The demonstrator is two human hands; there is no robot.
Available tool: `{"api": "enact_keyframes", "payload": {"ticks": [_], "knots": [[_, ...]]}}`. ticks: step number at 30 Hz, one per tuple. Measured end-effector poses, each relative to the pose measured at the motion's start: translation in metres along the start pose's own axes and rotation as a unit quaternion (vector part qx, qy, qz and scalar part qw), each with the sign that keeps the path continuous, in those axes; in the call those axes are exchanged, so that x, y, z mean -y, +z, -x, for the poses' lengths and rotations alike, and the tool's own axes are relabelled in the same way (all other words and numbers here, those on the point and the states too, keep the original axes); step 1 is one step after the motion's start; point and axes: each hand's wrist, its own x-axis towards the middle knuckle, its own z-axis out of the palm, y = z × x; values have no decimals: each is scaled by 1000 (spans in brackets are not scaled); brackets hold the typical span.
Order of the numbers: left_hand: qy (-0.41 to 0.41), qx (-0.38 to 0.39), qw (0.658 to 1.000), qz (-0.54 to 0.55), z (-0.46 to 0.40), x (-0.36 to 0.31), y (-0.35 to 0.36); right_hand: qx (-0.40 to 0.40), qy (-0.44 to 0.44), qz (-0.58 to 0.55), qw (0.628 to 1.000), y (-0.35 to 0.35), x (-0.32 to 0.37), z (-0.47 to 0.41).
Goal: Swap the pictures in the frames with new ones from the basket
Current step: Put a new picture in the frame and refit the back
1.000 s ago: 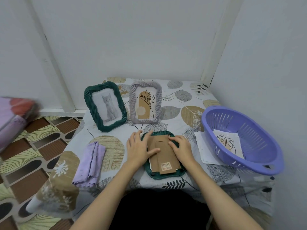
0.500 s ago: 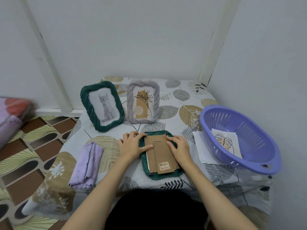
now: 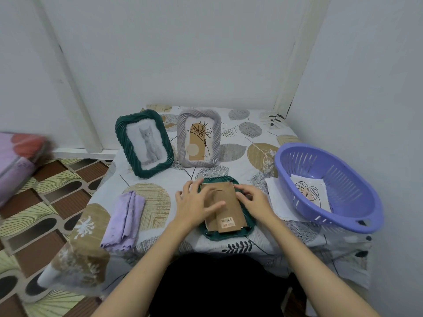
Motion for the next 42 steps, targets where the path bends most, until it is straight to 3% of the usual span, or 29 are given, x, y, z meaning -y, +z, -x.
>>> {"api": "enact_keyframes", "payload": {"ticks": [5,10,18,33,39,42], "knots": [[4,104,994,-26,15,-18,4,87,-20,71,993,-29,-1,24],[-7,110,993,-31,23,-20,9,159,-36,222,961,-40,-1,45],[-5,115,993,-36,22,-21,8,91,-56,244,964,-37,-5,60],[2,100,995,-27,25,-17,15,-34,-25,97,994,-11,-13,67],[49,112,992,23,15,-4,11,-21,-11,179,984,5,3,82],[36,105,982,151,18,5,7,-7,-34,216,976,7,2,81]]}}
